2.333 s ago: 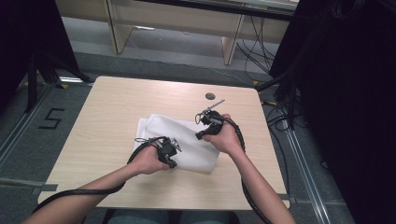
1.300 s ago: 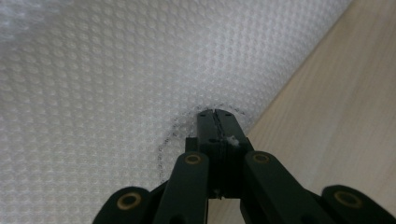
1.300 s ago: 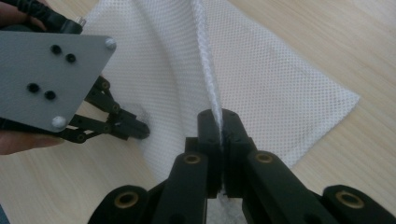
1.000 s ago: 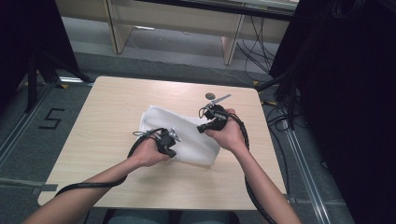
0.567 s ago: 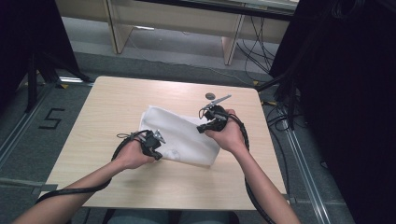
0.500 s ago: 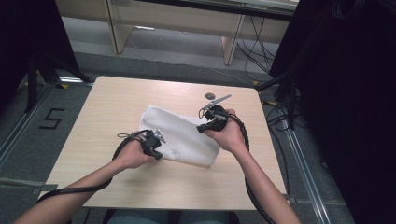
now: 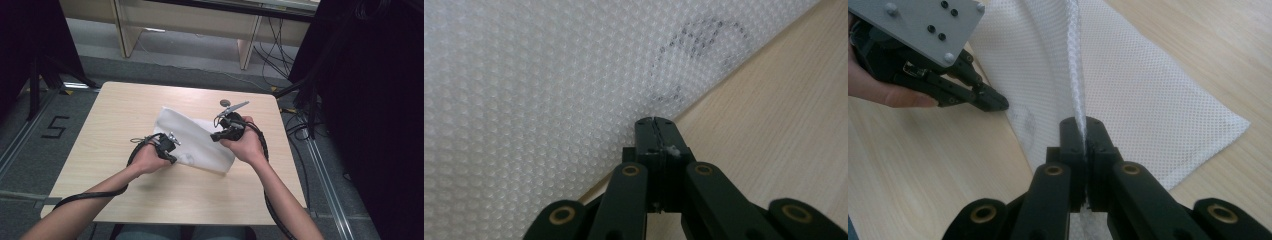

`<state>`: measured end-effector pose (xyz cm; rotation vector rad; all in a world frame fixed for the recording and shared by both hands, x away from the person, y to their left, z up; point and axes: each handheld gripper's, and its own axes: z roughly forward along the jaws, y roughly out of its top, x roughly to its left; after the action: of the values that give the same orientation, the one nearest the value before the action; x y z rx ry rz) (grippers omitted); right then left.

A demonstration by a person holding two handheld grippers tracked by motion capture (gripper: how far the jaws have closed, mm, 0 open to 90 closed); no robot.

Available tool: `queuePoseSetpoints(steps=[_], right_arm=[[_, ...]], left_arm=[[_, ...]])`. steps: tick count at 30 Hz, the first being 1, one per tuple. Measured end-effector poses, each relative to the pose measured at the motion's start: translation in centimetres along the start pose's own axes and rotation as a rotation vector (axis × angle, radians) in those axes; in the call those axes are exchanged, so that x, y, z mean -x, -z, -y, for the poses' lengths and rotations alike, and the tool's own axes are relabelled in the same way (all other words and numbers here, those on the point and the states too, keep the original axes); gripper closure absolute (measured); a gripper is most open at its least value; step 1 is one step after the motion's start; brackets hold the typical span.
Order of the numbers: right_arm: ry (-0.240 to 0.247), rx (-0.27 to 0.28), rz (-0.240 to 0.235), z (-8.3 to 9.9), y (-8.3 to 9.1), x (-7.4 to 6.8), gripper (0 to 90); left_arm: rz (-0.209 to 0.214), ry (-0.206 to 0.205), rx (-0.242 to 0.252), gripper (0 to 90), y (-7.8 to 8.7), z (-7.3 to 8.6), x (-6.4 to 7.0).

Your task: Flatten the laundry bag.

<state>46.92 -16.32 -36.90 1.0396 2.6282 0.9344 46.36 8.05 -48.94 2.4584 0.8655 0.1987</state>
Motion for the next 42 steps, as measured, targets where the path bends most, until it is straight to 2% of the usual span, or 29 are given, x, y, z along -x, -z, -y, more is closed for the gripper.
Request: queuePoseSetpoints(steps=[2,3,4,6,7,10,11,12,13,14,16,17,18,19,20,21,22,25,26,27,28,29,31,33,36,37,38,40,42], right_arm=[[-0.025,-0.01,-0.003,0.0,0.1,-0.3,89.3],[-0.004,0.022,-0.009,0.1,-0.2,-0.3,89.2],[0.009,0.003,-0.01,0.1,0.0,-0.5,89.2],[-0.002,0.005,-0.009,0.2,-0.1,-0.7,89.2],[0.041,0.009,-0.02,0.2,-0.1,-0.6,89.2],[0.013,0.009,-0.012,0.3,-0.2,-1.2,89.2],[0.046,0.005,-0.027,0.4,-0.1,-1.1,89.2],[0.035,0.023,-0.02,0.5,-0.2,-1.2,89.2],[0.04,0.004,-0.023,0.5,0.0,-1.3,89.2],[0.056,0.003,-0.024,0.5,-0.1,-1.5,89.2],[0.054,0.002,-0.023,0.5,-0.1,-1.6,89.2],[0.062,0.018,-0.026,0.6,-0.3,-1.7,89.3],[0.05,-0.004,-0.012,0.6,0.0,-1.8,89.3],[0.083,0.014,-0.029,0.7,-0.2,-1.9,89.3],[0.083,0.014,-0.029,0.7,-0.2,-1.9,89.3],[0.08,0.016,-0.026,0.7,-0.1,-2.1,89.3],[0.096,0.006,-0.028,0.7,-0.1,-2.2,89.3],[0.085,0.01,-0.016,0.8,-0.1,-2.5,89.4],[0.101,-0.006,-0.013,0.8,0.0,-2.5,89.4],[0.133,0.016,-0.019,0.8,-0.1,-2.6,89.4],[0.136,-0.006,-0.021,0.8,0.0,-2.7,89.5],[0.143,0.01,-0.018,0.9,-0.1,-2.9,89.5],[0.179,-0.006,-0.029,0.9,0.0,-3.3,89.5],[0.195,0.007,-0.027,1.0,0.0,-3.4,89.5],[0.2,0.006,-0.038,1.2,-0.1,-3.9,89.5],[0.231,0.004,-0.046,1.2,-0.1,-4.0,89.5],[0.244,-0.002,-0.05,1.3,-0.1,-4.2,89.5],[0.249,-0.003,-0.056,1.6,-0.3,-4.9,89.6],[0.287,-0.005,-0.065,1.6,-0.4,-5.2,89.6]], left_arm=[[0.001,-0.003,-0.002,89.4,0.2,0.2,0.0],[0.0,0.0,-0.001,89.4,0.4,0.4,0.0],[-0.002,-0.002,-0.001,89.4,0.6,0.6,-0.1],[-0.003,-0.003,0.003,89.4,1.1,1.0,-0.3],[-0.005,0.001,0.003,89.3,1.4,1.2,-0.4],[-0.011,-0.001,0.01,89.2,2.5,2.0,-0.7],[-0.015,-0.002,0.011,89.2,2.9,2.3,-0.9],[-0.017,-0.001,0.012,89.2,3.3,2.6,-1.1],[-0.018,-0.002,0.012,89.1,3.6,2.9,-1.2],[-0.026,0.017,0.029,89.0,3.9,3.2,-1.3],[-0.028,0.007,0.025,88.9,4.4,3.8,-1.5],[-0.031,0.018,0.026,88.9,4.6,4.1,-1.5],[-0.026,0.017,0.021,88.9,4.8,4.4,-1.6],[-0.025,0.011,0.019,88.9,4.9,4.6,-1.6],[-0.028,0.005,0.022,88.9,4.9,4.7,-1.5],[-0.026,0.014,0.02,88.9,4.8,4.8,-1.4],[-0.017,0.002,0.004,88.9,4.6,4.9,-1.4],[-0.021,0.002,-0.003,89.0,4.3,4.8,-1.6],[-0.023,0.012,-0.003,89.0,4.1,4.7,-1.8],[-0.026,0.015,-0.004,89.0,3.9,4.6,-2.0],[-0.029,0.033,0.003,89.0,3.7,4.5,-2.2],[-0.035,0.044,0.006,89.1,3.5,4.5,-2.3],[-0.041,0.049,-0.003,89.1,3.2,4.4,-2.8],[-0.042,0.061,-0.006,89.1,3.0,4.4,-3.2],[-0.043,0.079,-0.007,89.1,3.2,4.7,-3.6],[-0.046,0.096,0.009,89.1,3.2,4.8,-3.7],[-0.049,0.087,-0.004,89.1,3.4,5.0,-3.9],[-0.055,0.107,0.006,89.0,3.6,5.4,-4.1],[-0.061,0.114,0.007,89.0,4.1,6.1,-4.4]])
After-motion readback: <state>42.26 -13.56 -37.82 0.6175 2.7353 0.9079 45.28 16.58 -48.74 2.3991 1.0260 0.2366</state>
